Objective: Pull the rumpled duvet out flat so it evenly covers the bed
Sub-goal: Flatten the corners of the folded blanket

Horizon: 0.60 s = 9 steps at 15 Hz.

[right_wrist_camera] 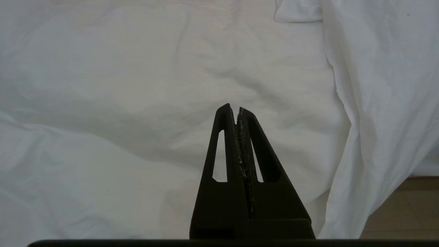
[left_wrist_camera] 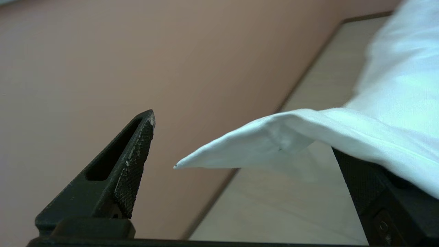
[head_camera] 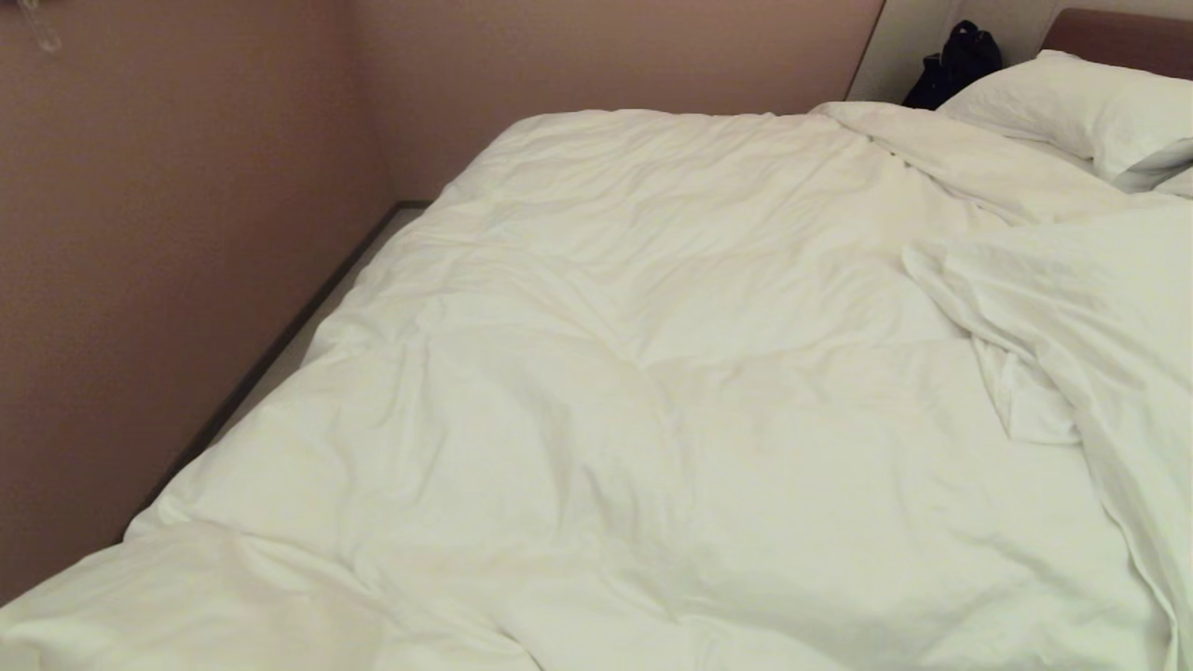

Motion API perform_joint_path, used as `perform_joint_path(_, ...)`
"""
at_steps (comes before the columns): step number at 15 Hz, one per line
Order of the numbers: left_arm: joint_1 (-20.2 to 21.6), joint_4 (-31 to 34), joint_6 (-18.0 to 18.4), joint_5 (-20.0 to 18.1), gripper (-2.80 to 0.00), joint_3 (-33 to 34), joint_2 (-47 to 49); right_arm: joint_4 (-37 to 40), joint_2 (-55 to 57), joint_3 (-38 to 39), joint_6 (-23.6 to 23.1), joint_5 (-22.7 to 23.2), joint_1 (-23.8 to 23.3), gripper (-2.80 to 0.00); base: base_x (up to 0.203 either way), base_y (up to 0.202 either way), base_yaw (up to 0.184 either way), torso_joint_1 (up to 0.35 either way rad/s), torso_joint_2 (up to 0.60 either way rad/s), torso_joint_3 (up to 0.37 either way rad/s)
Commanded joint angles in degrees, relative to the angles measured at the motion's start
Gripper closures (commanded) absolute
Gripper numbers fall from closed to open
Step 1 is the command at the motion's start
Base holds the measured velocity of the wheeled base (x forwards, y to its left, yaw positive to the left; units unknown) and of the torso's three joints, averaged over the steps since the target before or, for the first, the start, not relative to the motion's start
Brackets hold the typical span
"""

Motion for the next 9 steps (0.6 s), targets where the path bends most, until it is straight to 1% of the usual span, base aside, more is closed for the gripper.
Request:
perform_joint_path(1, 0.02, 0.29, -1.37, -3.55, -2.80, 0.48, 0.21, 0.00, 0.07, 0.00, 0.00, 0.07, 0.00, 0.00, 0.000, 0.000, 0.000, 0.000, 0.00, 0.000)
perform_joint_path(2, 0.02, 1.46, -3.44, -7.55, -2.80, 0.43, 0.34, 0.00, 0.07, 0.00, 0.00, -0.01, 0.00, 0.00, 0.000, 0.000, 0.000, 0.000, 0.00, 0.000)
perform_joint_path(3, 0.02, 3.50, -5.53, -13.05, -2.80, 0.14, 0.35, 0.00, 0.07, 0.00, 0.00, 0.02, 0.00, 0.00, 0.000, 0.000, 0.000, 0.000, 0.00, 0.000)
perform_joint_path(4, 0.02, 6.51, -7.97, -18.29, -2.80, -0.41, 0.34, 0.05, 0.07, 0.00, 0.00, 0.02, 0.00, 0.00, 0.000, 0.000, 0.000, 0.000, 0.00, 0.000)
perform_joint_path(5, 0.02, 10.52, -10.66, -22.40, -2.80, -1.21, 0.34, 0.00, 0.07, 0.00, 0.00, -0.01, 0.00, 0.00, 0.000, 0.000, 0.000, 0.000, 0.00, 0.000)
perform_joint_path(7, 0.02, 18.96, -15.60, -29.87, -2.80, -4.05, 0.66, 0.00, 0.07, 0.00, 0.00, -0.01, 0.00, 0.00, 0.000, 0.000, 0.000, 0.000, 0.00, 0.000)
perform_joint_path(8, 0.02, 22.56, -18.64, -32.77, -2.80, -5.63, 1.25, 0.00, 0.07, 0.00, 0.00, -0.01, 0.00, 0.00, 0.000, 0.000, 0.000, 0.000, 0.00, 0.000)
perform_joint_path(9, 0.02, 24.95, -20.21, -33.93, -2.80, -6.59, 1.92, 0.00, 0.07, 0.00, 0.00, -0.01, 0.00, 0.00, 0.000, 0.000, 0.000, 0.000, 0.00, 0.000)
